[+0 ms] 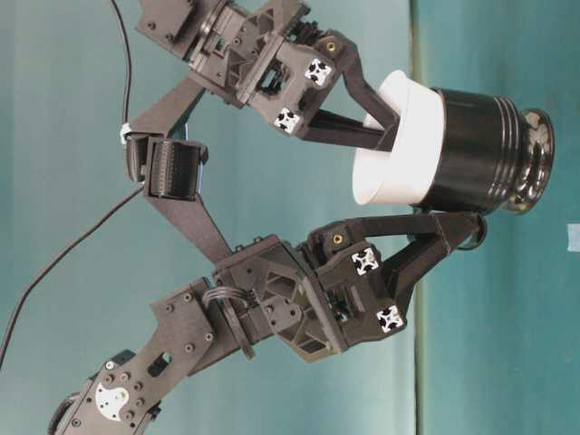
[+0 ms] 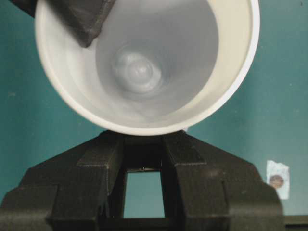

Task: Holding the cup holder with the left arm, the right arm places the cup into the cup holder.
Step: 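Insert the white cup into the black holder's opening with the right gripper, then open the right gripper and withdraw it from the cup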

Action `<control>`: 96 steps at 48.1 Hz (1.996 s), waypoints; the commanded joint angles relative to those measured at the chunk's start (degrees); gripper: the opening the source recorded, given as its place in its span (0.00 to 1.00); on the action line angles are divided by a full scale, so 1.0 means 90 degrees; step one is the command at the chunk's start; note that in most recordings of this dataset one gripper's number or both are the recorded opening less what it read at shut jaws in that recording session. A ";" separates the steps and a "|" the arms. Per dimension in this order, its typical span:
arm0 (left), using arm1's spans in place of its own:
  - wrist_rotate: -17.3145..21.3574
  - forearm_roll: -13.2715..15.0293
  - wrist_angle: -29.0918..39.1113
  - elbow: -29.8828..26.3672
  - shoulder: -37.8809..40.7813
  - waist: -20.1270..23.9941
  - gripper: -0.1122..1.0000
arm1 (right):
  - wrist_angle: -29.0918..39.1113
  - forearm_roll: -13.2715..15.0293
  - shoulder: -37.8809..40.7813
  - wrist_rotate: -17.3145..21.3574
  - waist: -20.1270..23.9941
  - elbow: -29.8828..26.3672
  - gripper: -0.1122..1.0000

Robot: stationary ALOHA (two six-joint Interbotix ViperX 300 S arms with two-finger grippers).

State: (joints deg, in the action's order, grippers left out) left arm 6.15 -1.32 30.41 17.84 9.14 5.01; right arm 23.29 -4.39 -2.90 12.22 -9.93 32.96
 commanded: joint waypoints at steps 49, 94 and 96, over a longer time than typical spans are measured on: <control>0.0020 -0.0029 -0.0049 0.0049 -0.0107 -0.0098 0.30 | -0.0059 0.0000 -0.0947 0.0254 0.0078 -0.0146 0.94; -0.0107 -0.0029 -0.0518 0.0225 -0.0117 -0.0137 0.30 | -0.0010 0.0000 -0.1914 0.0371 0.0244 0.0381 0.94; -0.0127 -0.0029 -0.0557 0.0254 -0.0117 -0.0156 0.30 | -0.0010 0.0000 -0.1934 0.0371 0.0244 0.0410 0.94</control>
State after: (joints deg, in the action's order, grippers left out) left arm 5.19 -1.49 26.37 20.39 9.14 3.96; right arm 23.38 -4.22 -16.08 15.03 -8.00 36.83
